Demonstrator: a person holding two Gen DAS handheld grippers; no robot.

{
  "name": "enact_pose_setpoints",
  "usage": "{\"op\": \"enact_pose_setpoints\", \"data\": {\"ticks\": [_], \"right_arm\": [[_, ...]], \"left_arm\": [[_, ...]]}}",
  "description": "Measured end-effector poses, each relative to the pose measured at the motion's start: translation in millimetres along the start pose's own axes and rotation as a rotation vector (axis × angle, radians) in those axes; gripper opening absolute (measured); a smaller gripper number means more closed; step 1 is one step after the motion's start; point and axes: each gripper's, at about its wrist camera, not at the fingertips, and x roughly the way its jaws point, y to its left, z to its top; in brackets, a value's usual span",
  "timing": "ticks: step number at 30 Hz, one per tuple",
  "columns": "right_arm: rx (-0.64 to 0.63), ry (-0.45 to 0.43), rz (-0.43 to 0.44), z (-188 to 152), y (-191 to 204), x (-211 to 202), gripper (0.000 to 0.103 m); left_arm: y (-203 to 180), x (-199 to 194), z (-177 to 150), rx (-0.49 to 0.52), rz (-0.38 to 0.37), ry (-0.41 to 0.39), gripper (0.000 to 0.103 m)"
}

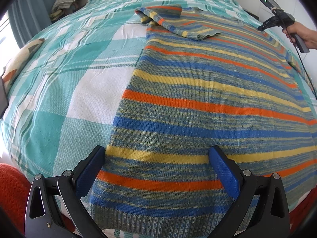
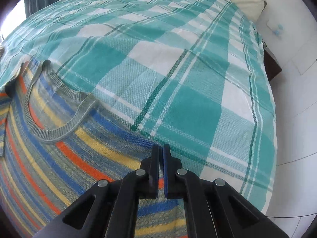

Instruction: Fold small clothes

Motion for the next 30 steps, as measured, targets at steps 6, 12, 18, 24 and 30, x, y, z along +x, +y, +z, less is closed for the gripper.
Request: {"op": "enact_pose_setpoints", "data": {"ticks": [6,12,18,24,30], "right_arm": [[0.107,-0.036,0.023,-19,-16,-6,0.043],[0.406,-0.098,0.323,-107,-68,-78,0.048],[0.793,0.08,0.203,-293,-113,-76,0.039],[0.792,-0.151,0.151,-342,-88,-153,0.058],[0.733,-0.021,0.038,-351,-36,-123,0.062]], "left_arm": [[0,0,0,0.0,0.001,0.0,0.103],[-1,-1,1,-0.007,-0.006,0.005,0.103],[0,-1,-2,-0.019,0.0,0.001,0.103],[2,1,1,-0.022,-0.004,0.03,0.103],[8,-6,5,-0.009,-0.02,0.107,0.102]]}}
